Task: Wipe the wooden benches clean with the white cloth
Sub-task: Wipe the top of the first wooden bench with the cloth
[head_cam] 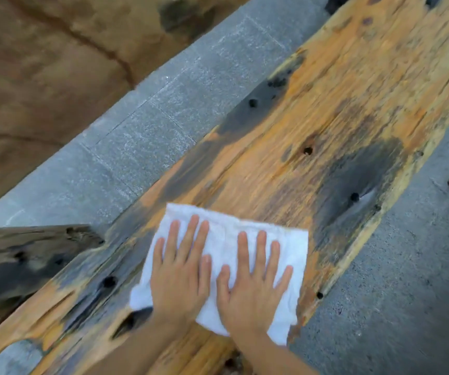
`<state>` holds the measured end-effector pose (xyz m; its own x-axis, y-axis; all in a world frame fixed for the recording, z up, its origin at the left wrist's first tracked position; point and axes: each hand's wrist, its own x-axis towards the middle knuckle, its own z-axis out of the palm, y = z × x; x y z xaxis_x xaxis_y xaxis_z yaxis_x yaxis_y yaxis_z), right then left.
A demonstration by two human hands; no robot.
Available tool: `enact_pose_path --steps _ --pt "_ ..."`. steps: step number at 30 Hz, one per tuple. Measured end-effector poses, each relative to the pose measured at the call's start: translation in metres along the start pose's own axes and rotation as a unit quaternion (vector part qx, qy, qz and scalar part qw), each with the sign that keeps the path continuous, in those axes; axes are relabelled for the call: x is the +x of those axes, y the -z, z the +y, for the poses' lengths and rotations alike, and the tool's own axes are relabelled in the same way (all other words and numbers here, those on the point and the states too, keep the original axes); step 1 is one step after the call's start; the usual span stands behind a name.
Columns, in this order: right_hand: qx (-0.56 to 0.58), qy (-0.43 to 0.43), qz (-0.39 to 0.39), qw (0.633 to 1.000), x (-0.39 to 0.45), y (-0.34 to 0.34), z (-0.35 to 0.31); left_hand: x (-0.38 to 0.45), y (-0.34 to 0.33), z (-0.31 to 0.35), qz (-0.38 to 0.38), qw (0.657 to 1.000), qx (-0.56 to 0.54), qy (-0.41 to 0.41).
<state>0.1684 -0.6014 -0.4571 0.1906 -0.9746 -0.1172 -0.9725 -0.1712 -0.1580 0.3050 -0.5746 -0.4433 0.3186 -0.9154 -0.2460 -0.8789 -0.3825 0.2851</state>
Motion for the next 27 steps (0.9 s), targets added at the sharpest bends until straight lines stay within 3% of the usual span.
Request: enact_pose_path --steps 5,8,11,14,18,23,27 --pt "0.02 0.064 0.014 0.998 0.18 0.021 0.006 0.141 0.023 0.046 0.034 0.997 0.008 0.069" --pt "0.009 0.08 -0.023 0.996 0.311 0.035 0.023 0.254 0.037 0.072 -0.001 0.998 -0.039 0.047" --pt "-0.008 0.097 -0.041 0.994 0.367 0.042 0.032 0.332 0.042 0.093 -0.059 0.992 -0.085 0.069" --pt "-0.007 0.12 -0.026 0.992 0.362 0.045 0.031 0.323 0.043 0.103 -0.029 0.996 -0.047 0.072" --pt "-0.005 0.147 -0.033 0.988 0.333 0.048 0.045 0.247 0.028 0.114 0.039 0.998 0.023 0.052" --pt "-0.013 0.123 -0.048 0.991 0.242 0.049 0.082 0.166 0.0 0.14 0.025 0.998 0.009 0.061" --pt "-0.032 0.046 -0.082 0.995 0.131 0.055 0.132 0.081 -0.017 0.163 -0.007 1.0 0.013 0.016"
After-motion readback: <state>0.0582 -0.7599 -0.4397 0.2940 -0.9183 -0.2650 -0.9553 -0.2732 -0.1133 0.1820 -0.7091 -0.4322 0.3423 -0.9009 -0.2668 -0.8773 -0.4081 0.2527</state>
